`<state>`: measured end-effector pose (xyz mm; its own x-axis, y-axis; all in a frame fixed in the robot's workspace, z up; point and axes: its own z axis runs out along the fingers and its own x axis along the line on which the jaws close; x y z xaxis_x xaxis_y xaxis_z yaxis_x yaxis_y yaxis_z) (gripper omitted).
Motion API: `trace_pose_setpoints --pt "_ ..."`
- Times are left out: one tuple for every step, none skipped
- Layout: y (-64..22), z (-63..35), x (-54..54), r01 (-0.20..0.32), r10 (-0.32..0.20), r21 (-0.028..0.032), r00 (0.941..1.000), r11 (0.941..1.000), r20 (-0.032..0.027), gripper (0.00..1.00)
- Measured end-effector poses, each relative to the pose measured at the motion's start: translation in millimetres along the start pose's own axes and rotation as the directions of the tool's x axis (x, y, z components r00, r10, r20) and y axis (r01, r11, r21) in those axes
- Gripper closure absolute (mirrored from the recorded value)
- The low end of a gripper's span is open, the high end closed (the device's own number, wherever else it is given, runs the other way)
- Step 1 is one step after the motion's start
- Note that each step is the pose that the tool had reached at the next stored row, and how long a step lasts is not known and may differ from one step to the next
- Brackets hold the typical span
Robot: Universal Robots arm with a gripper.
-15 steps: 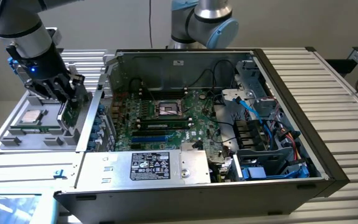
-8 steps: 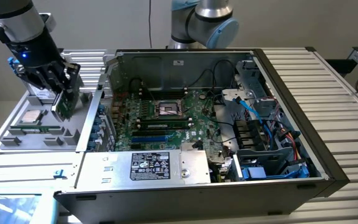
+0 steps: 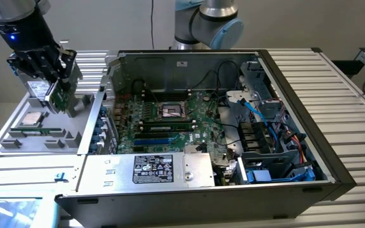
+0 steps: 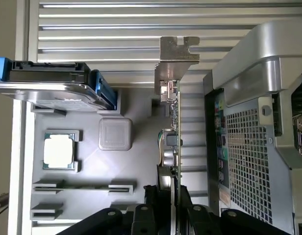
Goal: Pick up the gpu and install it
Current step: 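Pick up the gpu and move the gpu toward the slot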
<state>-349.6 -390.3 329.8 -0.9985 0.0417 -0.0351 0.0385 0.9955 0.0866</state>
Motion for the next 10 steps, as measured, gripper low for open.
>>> trace_pose_setpoints --pt "0.4 -4.6 -0.2 -0.004 0.004 0.0001 1.0 1.0 0.0003 0.72" --pt "0.8 -9.0 -0.3 -0.008 0.008 0.0001 1.0 1.0 0.0009 0.72" --pt "1.2 -13.6 -0.5 -0.012 0.012 0.0005 0.9999 0.9999 0.001 0.72" --pt "1.6 -18.0 -0.6 -0.016 0.016 0.0004 0.9999 0.9999 0.0016 0.72" --pt "2.0 -22.7 -0.8 -0.021 0.021 0.0006 0.9998 0.9998 0.002 0.72" --pt "2.4 -27.2 -1.0 -0.025 0.025 0.0009 0.9997 0.9997 0.0022 0.72" --pt "2.8 -31.7 -1.4 -0.029 0.029 0.001 0.9996 0.9996 0.0026 0.72" --pt "3.2 -36.2 -2.0 -0.031 0.031 0.0011 0.9995 0.9995 0.0028 0.72" --pt "3.6 -40.9 -3.4 -0.032 0.032 0.0012 0.9995 0.9995 0.0029 0.72" --pt "4.1 -45.3 -5.2 -0.032 0.032 0.0012 0.9995 0.9995 0.003 0.72"
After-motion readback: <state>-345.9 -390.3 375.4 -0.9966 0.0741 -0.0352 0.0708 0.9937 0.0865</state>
